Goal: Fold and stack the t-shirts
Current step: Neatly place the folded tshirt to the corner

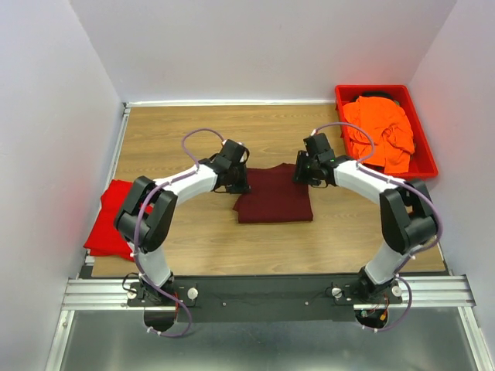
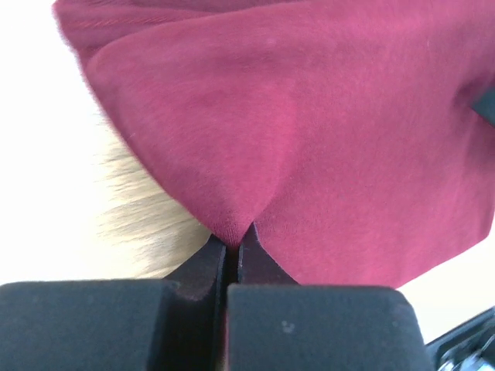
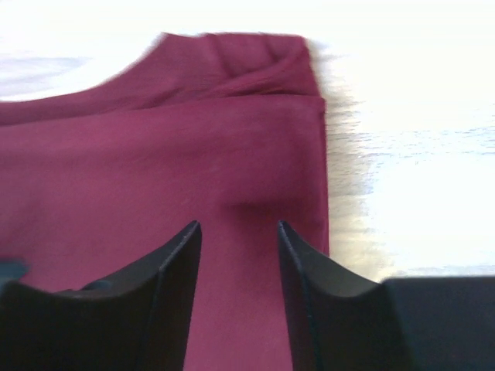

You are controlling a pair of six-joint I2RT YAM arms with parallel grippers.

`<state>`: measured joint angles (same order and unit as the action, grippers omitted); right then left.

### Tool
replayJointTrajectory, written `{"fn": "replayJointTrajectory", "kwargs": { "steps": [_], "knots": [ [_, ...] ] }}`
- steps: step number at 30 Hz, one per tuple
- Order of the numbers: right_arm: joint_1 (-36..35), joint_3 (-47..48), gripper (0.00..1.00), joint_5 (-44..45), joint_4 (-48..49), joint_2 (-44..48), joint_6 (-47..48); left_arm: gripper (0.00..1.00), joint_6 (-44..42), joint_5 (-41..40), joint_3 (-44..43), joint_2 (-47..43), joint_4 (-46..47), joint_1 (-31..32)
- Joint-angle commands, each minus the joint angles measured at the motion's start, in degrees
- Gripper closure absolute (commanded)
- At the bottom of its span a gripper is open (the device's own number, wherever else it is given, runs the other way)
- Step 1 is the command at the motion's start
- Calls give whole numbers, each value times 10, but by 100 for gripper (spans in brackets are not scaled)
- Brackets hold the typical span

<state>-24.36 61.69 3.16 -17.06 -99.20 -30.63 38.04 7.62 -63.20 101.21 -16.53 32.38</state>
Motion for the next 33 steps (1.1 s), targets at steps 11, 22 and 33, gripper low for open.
{"fn": "replayJointTrajectory", "kwargs": {
  "steps": [11, 22, 33],
  "knots": [
    [1, -31, 46, -28, 4, 92, -12, 100, 109, -233, -201, 104, -328, -12],
    [1, -41, 47, -28, 4, 101, -14, 100, 125, -278, -167, 31, -362, -119],
    [1, -35, 48, -60, 9, 94, -17, 100, 120, -270, -211, 29, -375, -267]
  ]
}}
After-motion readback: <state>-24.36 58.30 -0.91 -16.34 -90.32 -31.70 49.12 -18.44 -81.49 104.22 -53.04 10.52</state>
